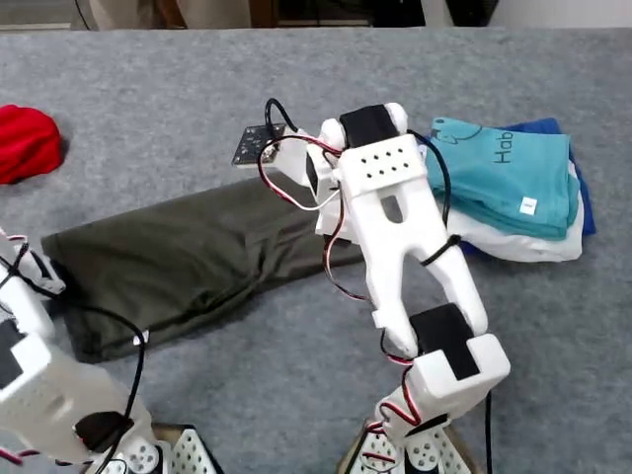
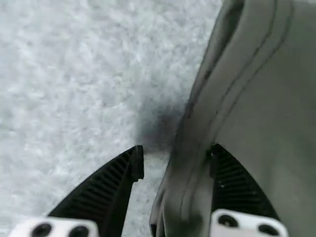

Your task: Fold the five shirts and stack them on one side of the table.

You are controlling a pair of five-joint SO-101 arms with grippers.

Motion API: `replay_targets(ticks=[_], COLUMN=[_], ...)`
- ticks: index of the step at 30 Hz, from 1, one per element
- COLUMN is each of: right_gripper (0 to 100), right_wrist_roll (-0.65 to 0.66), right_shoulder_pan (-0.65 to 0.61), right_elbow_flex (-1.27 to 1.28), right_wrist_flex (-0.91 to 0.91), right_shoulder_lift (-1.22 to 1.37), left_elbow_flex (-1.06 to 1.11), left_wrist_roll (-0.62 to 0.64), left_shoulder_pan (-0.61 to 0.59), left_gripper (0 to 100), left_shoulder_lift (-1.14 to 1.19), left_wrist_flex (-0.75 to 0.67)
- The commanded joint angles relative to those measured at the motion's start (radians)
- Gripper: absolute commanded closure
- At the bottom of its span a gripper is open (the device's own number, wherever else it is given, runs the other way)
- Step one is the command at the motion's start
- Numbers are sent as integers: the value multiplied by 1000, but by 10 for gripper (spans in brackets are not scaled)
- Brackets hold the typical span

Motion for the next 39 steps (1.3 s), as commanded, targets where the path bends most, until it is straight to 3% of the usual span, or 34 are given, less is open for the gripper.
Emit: replay_targets(ticks=[1, 5, 14, 16, 26, 32, 39], right_gripper=[996, 996, 996, 996, 996, 996, 996], right_wrist_roll=[-9, -8, -8, -8, -8, -9, -40], right_shoulder_pan=[7, 7, 13, 13, 15, 16, 139], right_elbow_flex=[2, 2, -5, -5, -4, 1, 1], right_wrist_flex=[0, 0, 0, 0, -6, -8, -8], right_shoulder_lift=[-50, -50, -51, -51, -70, -189, -320], left_elbow_flex=[-40, -43, -15, -26, -227, -601, -799], left_wrist_roll=[28, 40, 100, 100, 121, 264, 433], left_shoulder_pan=[41, 86, 176, 199, 356, 568, 891], left_gripper=[772, 783, 943, 987, 981, 981, 981], left_shoulder_lift=[53, 91, 99, 99, 88, 90, 99], left_wrist_flex=[-6, 6, 14, 48, 276, 575, 582])
